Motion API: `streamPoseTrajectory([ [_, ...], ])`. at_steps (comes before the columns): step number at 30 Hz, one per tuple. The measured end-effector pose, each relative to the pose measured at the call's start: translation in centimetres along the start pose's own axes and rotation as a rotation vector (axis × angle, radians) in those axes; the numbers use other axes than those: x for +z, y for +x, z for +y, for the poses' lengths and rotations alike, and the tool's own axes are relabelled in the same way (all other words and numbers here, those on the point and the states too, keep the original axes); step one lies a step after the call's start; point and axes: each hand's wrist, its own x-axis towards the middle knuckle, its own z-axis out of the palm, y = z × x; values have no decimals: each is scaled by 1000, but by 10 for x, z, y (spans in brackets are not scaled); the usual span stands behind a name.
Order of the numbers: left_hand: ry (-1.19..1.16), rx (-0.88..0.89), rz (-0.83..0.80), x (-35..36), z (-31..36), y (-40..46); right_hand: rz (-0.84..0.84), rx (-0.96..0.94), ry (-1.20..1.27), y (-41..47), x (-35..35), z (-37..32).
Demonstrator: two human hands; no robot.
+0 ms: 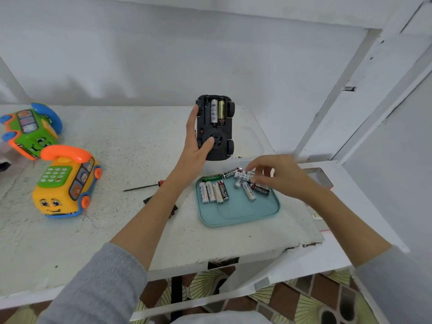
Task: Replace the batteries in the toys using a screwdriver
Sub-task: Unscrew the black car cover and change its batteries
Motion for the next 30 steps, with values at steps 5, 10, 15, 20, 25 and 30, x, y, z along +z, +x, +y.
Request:
streamPoseTrajectory([
  [5, -2, 2, -8, 0, 1, 0, -113, 102, -159, -10, 19, 5],
  [10, -3, -3, -5, 0, 1, 0, -130, 94, -311, -12, 31, 5],
  [15, 7, -3, -5, -1, 0, 1, -158, 87, -195, -12, 31, 7],
  [20, -4, -10, 1, -1, 2, 0, -215, 60, -87, -13, 27, 6],
  [25, 7, 1, 2, -1, -1, 1, -61, 148, 394, -15, 14, -4],
  [30, 4, -4, 7, -1, -1, 1, 99, 134, 799, -9, 2, -15],
])
